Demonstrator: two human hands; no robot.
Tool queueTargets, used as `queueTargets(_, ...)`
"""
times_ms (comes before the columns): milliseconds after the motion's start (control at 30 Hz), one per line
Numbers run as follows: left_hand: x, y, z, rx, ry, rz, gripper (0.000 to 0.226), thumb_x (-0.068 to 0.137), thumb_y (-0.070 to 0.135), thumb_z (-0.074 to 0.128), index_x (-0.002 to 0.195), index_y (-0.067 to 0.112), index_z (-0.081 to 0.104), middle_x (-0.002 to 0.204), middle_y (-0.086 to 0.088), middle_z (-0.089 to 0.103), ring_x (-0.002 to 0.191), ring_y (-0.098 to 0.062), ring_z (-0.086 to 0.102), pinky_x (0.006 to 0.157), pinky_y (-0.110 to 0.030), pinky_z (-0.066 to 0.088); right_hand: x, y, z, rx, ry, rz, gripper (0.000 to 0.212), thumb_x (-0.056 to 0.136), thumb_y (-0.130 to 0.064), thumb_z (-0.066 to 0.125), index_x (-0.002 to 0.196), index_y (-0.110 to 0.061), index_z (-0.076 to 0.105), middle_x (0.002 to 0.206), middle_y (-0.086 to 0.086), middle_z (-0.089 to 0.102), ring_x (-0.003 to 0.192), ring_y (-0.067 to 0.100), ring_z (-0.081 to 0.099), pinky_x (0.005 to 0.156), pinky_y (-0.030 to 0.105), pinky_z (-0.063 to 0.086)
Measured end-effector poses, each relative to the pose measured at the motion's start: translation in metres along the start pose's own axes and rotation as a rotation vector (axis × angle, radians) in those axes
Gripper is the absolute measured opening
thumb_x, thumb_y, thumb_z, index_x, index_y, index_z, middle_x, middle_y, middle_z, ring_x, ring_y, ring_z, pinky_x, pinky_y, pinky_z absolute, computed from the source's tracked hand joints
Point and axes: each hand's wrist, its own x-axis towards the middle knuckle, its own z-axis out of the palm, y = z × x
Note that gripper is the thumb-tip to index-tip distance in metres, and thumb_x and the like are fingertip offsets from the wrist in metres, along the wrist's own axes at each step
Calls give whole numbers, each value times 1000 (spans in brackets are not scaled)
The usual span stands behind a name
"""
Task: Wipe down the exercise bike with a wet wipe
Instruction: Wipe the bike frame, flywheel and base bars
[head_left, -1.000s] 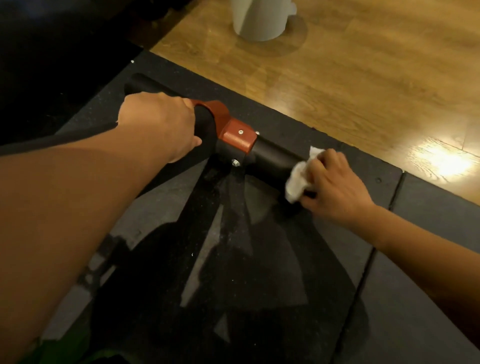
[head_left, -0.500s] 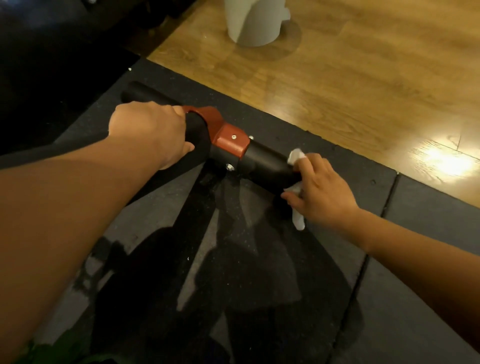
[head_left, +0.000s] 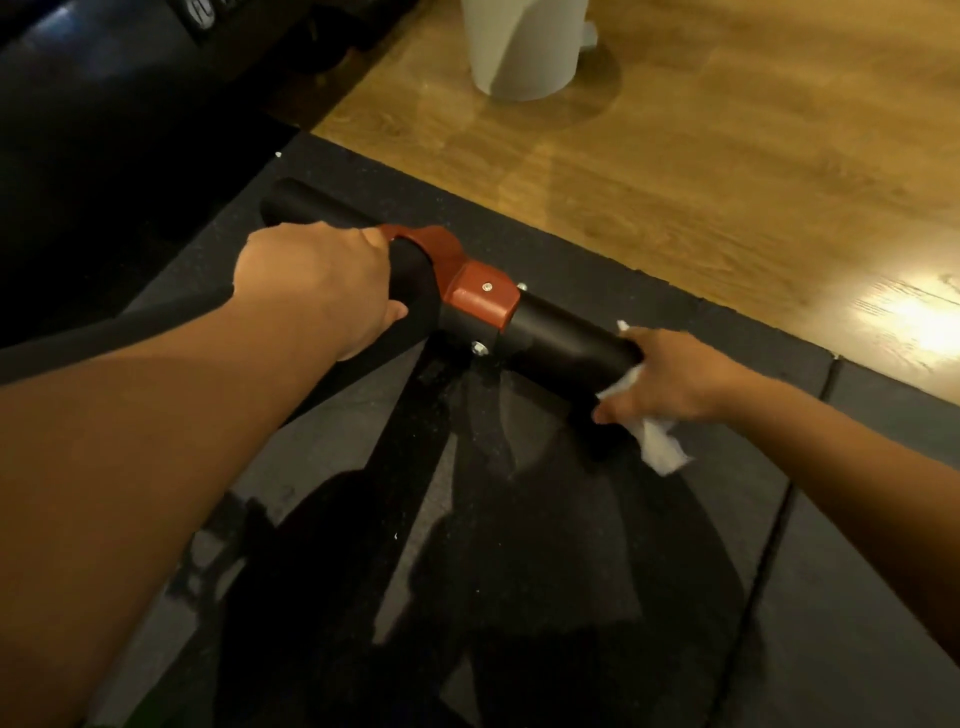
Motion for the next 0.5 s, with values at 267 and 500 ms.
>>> queueTargets(267,1,-2,1,-46,13,34,62,95,60,46,131,10,42,93,-12,52,93,-35,63,66,-43,49,33,-76,38,-516,395,-89,91,74,-39,76,144,-11,25,116,16,55,97,33,58,76,40,48)
queueTargets(500,-1,-6,-3,-96,96,105,51,98,52,50,125,9,55,113,-15,61,99,-36,62,72,-44,47,25,-65,11,-196,190,-2,99,58,-69,78,135,-17,43,123,10,59,104,28,59,83,37,51)
